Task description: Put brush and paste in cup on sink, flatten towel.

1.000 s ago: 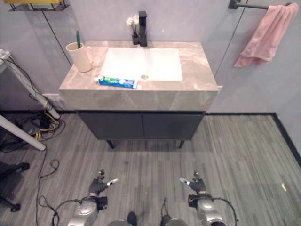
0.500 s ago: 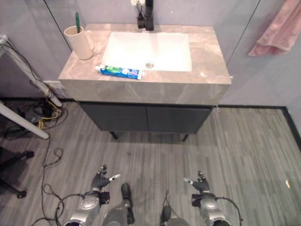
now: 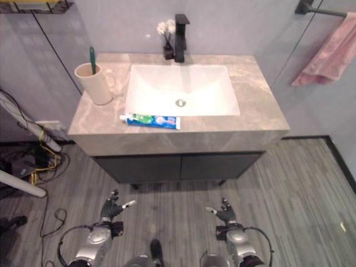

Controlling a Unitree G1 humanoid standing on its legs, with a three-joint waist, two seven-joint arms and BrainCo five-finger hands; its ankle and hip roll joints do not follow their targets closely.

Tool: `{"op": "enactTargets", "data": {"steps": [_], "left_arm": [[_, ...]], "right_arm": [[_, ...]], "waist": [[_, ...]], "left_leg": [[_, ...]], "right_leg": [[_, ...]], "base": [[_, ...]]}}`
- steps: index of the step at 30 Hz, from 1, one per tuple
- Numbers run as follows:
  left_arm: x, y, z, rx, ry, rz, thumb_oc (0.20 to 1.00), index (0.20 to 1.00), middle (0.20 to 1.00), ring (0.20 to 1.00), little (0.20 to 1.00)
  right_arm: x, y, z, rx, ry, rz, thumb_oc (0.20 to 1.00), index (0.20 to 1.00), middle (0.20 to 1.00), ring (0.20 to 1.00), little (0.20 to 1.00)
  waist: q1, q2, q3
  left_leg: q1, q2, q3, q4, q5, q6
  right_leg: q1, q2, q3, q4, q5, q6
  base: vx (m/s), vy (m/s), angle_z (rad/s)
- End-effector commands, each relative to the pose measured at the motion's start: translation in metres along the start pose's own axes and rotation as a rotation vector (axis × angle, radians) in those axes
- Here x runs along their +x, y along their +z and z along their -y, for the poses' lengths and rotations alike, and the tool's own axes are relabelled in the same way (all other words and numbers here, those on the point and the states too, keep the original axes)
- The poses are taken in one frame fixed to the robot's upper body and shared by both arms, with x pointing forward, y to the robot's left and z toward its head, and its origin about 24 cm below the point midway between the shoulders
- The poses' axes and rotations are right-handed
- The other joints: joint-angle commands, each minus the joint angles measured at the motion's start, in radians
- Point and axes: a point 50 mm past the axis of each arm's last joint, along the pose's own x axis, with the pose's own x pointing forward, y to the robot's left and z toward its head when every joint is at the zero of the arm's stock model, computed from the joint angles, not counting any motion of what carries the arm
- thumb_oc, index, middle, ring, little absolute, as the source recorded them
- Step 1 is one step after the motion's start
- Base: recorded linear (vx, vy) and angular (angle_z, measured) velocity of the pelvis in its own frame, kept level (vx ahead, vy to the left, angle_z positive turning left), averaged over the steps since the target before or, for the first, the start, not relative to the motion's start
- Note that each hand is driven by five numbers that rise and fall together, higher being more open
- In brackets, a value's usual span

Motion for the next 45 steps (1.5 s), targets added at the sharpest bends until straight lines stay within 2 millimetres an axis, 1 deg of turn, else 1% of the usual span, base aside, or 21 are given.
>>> {"op": "enactTargets", "data": {"steps": [1, 4, 8, 10, 13, 16, 20, 25, 26, 28, 31, 32, 33, 34, 35, 36, 37, 38, 42, 43, 45], "left_arm": [[0.0, 0.008, -0.004, 0.027, 0.002, 0.061, 1.0, 1.0, 1.0, 1.0, 1.0], [-0.001, 0.01, -0.003, 0.019, -0.008, 0.074, 1.0, 1.0, 1.0, 1.0, 1.0], [-0.003, 0.011, -0.002, 0.066, -0.032, 0.097, 1.0, 1.0, 1.0, 1.0, 1.0], [-0.005, 0.007, -0.002, 0.079, -0.038, 0.088, 1.0, 1.0, 1.0, 1.0, 1.0], [-0.009, 0.002, -0.006, 0.067, -0.025, 0.076, 1.0, 1.0, 1.0, 1.0, 1.0], [-0.013, -0.001, -0.006, 0.072, -0.035, 0.076, 1.0, 1.0, 1.0, 1.0, 1.0], [-0.017, -0.002, -0.01, 0.126, -0.051, 0.097, 1.0, 1.0, 1.0, 1.0, 1.0], [-0.022, 0.01, -0.023, 0.188, -0.048, 0.182, 1.0, 1.0, 1.0, 1.0, 1.0], [-0.024, 0.017, -0.029, 0.225, -0.044, 0.226, 1.0, 1.0, 1.0, 1.0, 1.0], [-0.03, 0.035, -0.049, 0.319, -0.028, 0.339, 1.0, 1.0, 1.0, 1.0, 1.0], [-0.034, 0.053, -0.063, 0.378, 0.007, 0.431, 1.0, 1.0, 1.0, 1.0, 1.0], [-0.034, 0.053, -0.063, 0.378, 0.008, 0.431, 1.0, 1.0, 1.0, 1.0, 1.0], [-0.039, 0.059, -0.07, 0.411, 0.017, 0.468, 1.0, 1.0, 1.0, 1.0, 1.0], [-0.042, 0.064, -0.072, 0.439, 0.017, 0.497, 1.0, 1.0, 1.0, 1.0, 1.0], [-0.048, 0.077, -0.076, 0.502, 0.01, 0.571, 1.0, 1.0, 1.0, 1.0, 1.0], [-0.051, 0.085, -0.078, 0.523, 0.012, 0.614, 1.0, 1.0, 1.0, 1.0, 1.0], [-0.051, 0.085, -0.078, 0.524, 0.012, 0.614, 1.0, 1.0, 1.0, 1.0, 1.0], [-0.054, 0.101, -0.082, 0.555, 0.042, 0.694, 1.0, 1.0, 1.0, 1.0, 1.0], [-0.061, 0.117, -0.087, 0.603, 0.064, 0.778, 1.0, 1.0, 1.0, 1.0, 1.0], [-0.072, 0.14, -0.09, 0.648, 0.075, 0.895, 1.0, 1.0, 1.0, 1.0, 1.0], [-0.08, 0.153, -0.096, 0.637, 0.114, 0.956, 1.0, 1.0, 1.0, 1.0, 1.0]], "right_arm": [[0.002, 0.01, 0.004, 0.005, -0.006, 0.041, 1.0, 1.0, 1.0, 1.0, 1.0], [0.001, 0.012, 0.008, 0.03, -0.018, 0.064, 1.0, 1.0, 1.0, 1.0, 1.0], [0.0, 0.014, 0.011, 0.045, -0.032, 0.077, 1.0, 1.0, 1.0, 1.0, 1.0], [0.0, 0.012, 0.013, 0.031, -0.031, 0.071, 1.0, 1.0, 1.0, 1.0, 1.0], [0.0, 0.014, 0.014, 0.024, -0.03, 0.074, 1.0, 1.0, 1.0, 1.0, 1.0], [0.001, 0.015, 0.018, 0.015, -0.038, 0.076, 1.0, 1.0, 1.0, 1.0, 1.0], [0.003, 0.023, 0.024, -0.003, -0.046, 0.106, 1.0, 1.0, 1.0, 1.0, 1.0], [0.002, 0.028, 0.032, -0.016, -0.06, 0.137, 1.0, 1.0, 1.0, 1.0, 1.0], [0.002, 0.028, 0.035, -0.012, -0.065, 0.145, 1.0, 1.0, 1.0, 1.0, 1.0], [-0.001, 0.03, 0.044, 0.005, -0.076, 0.171, 1.0, 1.0, 1.0, 1.0, 1.0], [-0.001, 0.029, 0.053, -0.01, -0.101, 0.169, 1.0, 1.0, 1.0, 1.0, 1.0], [-0.001, 0.029, 0.052, -0.01, -0.1, 0.169, 1.0, 1.0, 1.0, 1.0, 1.0], [-0.002, 0.024, 0.06, -0.013, -0.13, 0.148, 1.0, 1.0, 1.0, 1.0, 1.0], [-0.003, 0.022, 0.063, -0.008, -0.143, 0.143, 1.0, 1.0, 1.0, 1.0, 1.0], [-0.007, 0.012, 0.074, 0.009, -0.185, 0.116, 1.0, 1.0, 1.0, 1.0, 1.0], [-0.008, 0.01, 0.078, 0.014, -0.2, 0.108, 1.0, 1.0, 1.0, 1.0, 1.0], [-0.008, 0.009, 0.078, 0.014, -0.2, 0.108, 1.0, 1.0, 1.0, 1.0, 1.0], [-0.01, 0.007, 0.083, -0.006, -0.216, 0.101, 1.0, 1.0, 1.0, 1.0, 1.0], [-0.01, 0.004, 0.082, 0.0, -0.217, 0.088, 1.0, 1.0, 1.0, 1.0, 1.0], [-0.011, -0.002, 0.085, 0.018, -0.241, 0.065, 1.0, 1.0, 1.0, 1.0, 1.0], [-0.012, -0.005, 0.085, 0.023, -0.246, 0.047, 1.0, 1.0, 1.0, 1.0, 1.0]], "waist": [[-0.02, -0.004, -0.02], [-0.035, -0.008, -0.02], [-0.044, -0.03, -0.021], [-0.05, -0.039, -0.025], [-0.044, -0.049, -0.034], [-0.027, -0.053, -0.044], [-0.014, -0.044, -0.048], [0.006, -0.035, -0.044], [0.013, -0.034, -0.041], [0.03, -0.03, -0.009], [0.062, -0.016, 0.037], [0.058, -0.019, 0.034], [0.076, -0.013, 0.049], [0.077, -0.01, 0.048], [0.082, 0.002, 0.04], [0.087, 0.01, 0.032], [0.087, 0.008, 0.033], [0.094, 0.027, 0.023], [0.092, 0.036, 0.013], [0.095, 0.053, -0.003], [0.098, 0.059, -0.019]], "left_leg": [[-0.037, -0.035, -0.046, 0.003, 0.029, -0.032], [-0.033, -0.039, -0.074, -0.003, 0.02, -0.057], [-0.016, -0.042, -0.091, -0.001, -0.001, -0.079], [-0.006, -0.046, -0.112, -0.002, -0.01, -0.084], [0.008, -0.05, -0.134, -0.005, -0.02, -0.092], [0.006, -0.051, -0.152, -0.009, -0.026, -0.098], [-0.007, -0.021, -0.184, -0.004, -0.024, -0.121], [-0.033, 0.015, -0.21, 0.026, -0.026, -0.149], [-0.045, 0.025, -0.217, 0.047, -0.032, -0.159], [-0.129, 0.058, -0.222, 0.241, -0.037, -0.203], [-0.226, 0.071, -0.261, 0.441, 0.045, -0.258], [-0.231, 0.067, -0.264, 0.438, 0.05, -0.257], [-0.264, 0.072, -0.268, 0.483, 0.09, -0.27], [-0.268, 0.09, -0.25, 0.465, 0.103, -0.266], [-0.249, 0.164, -0.184, 0.331, 0.119, -0.259], [-0.235, 0.179, -0.168, 0.226, 0.12, -0.257], [-0.229, 0.177, -0.166, 0.218, 0.124, -0.257], [-0.224, 0.193, -0.192, 0.076, 0.172, -0.265], [-0.193, 0.189, -0.21, 0.051, 0.162, -0.267], [-0.168, 0.183, -0.198, 0.013, 0.179, -0.276], [-0.14, 0.167, -0.194, -0.016, 0.177, -0.271]], "right_leg": [[0.002, -0.016, -0.109, -0.18, 0.109, -0.012], [-0.031, -0.007, -0.1, -0.404, 0.077, -0.028], [-0.031, -0.036, -0.107, -0.592, 0.131, -0.004], [-0.035, -0.028, -0.052, -0.631, 0.153, 0.005], [-0.027, -0.018, -0.027, -0.674, 0.171, 0.011], [0.004, -0.002, -0.045, -0.698, 0.153, 0.009], [0.021, 0.024, -0.081, -0.708, 0.105, -0.008], [0.034, 0.049, -0.12, -0.72, 0.059, -0.026], [0.035, 0.055, -0.126, -0.719, 0.049, -0.031], [0.046, 0.076, -0.136, -0.721, 0.013, -0.059], [0.074, 0.088, -0.17, -0.713, -0.018, -0.092], [0.071, 0.085, -0.173, -0.715, -0.016, -0.092], [0.088, 0.084, -0.198, -0.714, -0.028, -0.1], [0.098, 0.089, -0.21, -0.72, -0.032, -0.101], [0.127, 0.095, -0.244, -0.736, -0.046, -0.092], [0.133, 0.096, -0.255, -0.743, -0.05, -0.082], [0.135, 0.095, -0.254, -0.744, -0.05, -0.082], [0.134, 0.096, -0.254, -0.739, -0.06, -0.069], [0.138, 0.09, -0.259, -0.733, -0.065, -0.065], [0.144, 0.089, -0.262, -0.734, -0.061, -0.062], [0.152, 0.082, -0.258, -0.737, -0.056, -0.06]], "base": [[0.23, 0.046, -0.01], [0.19, -0.041, 0.16], [0.15, -0.071, 0.33], [0.16, -0.086, 0.34], [0.17, -0.096, 0.17], [0.12, -0.101, 0.07], [0.11, -0.145, 0.21], [0.08, -0.143, 0.22], [0.09, -0.279, 0.16], [0.06, -0.283, 0.32], [0.01, -0.155, 0.29], [0.04, -0.134, 0.18], [0.06, -0.108, 0.16], [0.15, -0.122, 0.29], [0.17, -0.022, 0.47], [0.14, 0.005, 0.64], [0.13, 0.089, 0.79], [0.12, 0.083, 0.66], [0.08, 0.04, 0.06], [0.11, 0.084, 0.01], [0.13, 0.099, 0.13]]}}
